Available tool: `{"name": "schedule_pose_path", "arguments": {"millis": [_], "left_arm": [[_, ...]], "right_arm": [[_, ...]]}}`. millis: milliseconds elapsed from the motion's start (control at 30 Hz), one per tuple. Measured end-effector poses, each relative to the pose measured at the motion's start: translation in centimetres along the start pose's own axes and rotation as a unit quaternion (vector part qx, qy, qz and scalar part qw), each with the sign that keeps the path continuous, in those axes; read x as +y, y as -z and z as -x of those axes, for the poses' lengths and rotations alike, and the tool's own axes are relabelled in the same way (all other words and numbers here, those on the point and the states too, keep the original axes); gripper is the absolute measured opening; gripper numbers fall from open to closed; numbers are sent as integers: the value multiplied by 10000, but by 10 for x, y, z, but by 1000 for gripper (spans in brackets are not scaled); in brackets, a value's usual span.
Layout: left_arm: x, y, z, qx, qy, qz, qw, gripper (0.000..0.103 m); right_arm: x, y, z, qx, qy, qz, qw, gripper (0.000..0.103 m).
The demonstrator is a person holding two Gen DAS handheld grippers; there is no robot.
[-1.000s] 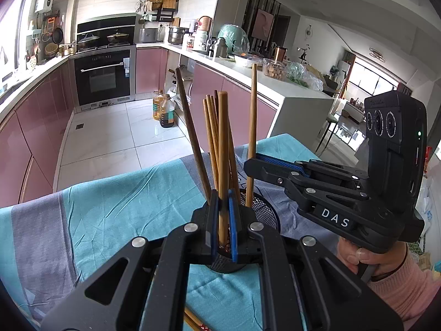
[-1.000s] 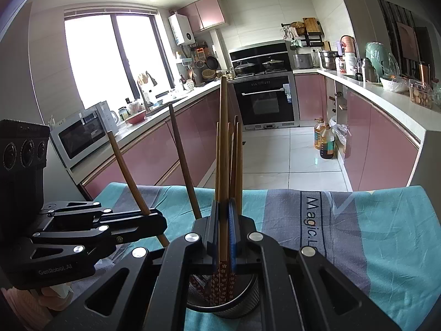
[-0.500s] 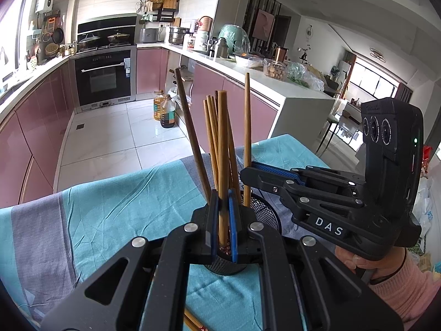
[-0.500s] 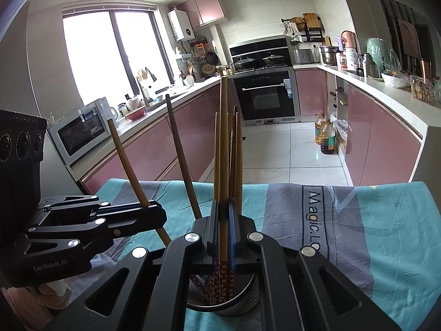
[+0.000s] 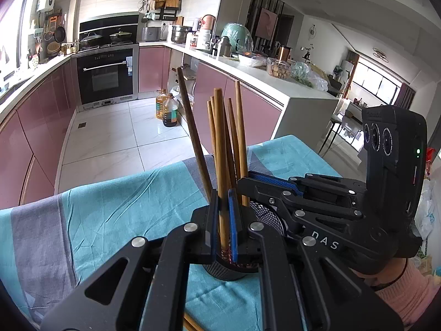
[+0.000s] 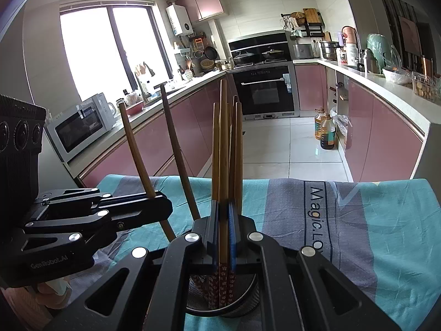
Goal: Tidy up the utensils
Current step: 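Hold both chopsticks in the holder and push them down among the others, then open both tools, releasing the chopsticks, and move back to the cloth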
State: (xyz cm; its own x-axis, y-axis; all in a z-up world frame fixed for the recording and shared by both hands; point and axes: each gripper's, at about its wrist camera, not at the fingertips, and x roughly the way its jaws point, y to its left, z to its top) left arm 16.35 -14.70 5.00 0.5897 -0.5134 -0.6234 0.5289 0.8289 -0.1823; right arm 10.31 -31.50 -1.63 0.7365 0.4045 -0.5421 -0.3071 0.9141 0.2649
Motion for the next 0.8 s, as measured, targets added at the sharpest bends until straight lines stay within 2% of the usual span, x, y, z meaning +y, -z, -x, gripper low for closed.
{"name": "schedule_pose_path", "arguments": {"millis": [433, 700, 800], "left_arm": [[14, 13, -22, 250, 77, 233, 9994, 8], [24, 27, -14, 90, 67, 361, 9993, 8], [28, 36, 0, -91, -128, 346, 9993, 11]], "right_arm": [[-7, 4, -1, 40, 60, -106, 9999, 7], [-10, 5, 4, 12, 49, -120, 9999, 8], [-7, 7, 10, -37, -18, -90, 10000, 8]]}}
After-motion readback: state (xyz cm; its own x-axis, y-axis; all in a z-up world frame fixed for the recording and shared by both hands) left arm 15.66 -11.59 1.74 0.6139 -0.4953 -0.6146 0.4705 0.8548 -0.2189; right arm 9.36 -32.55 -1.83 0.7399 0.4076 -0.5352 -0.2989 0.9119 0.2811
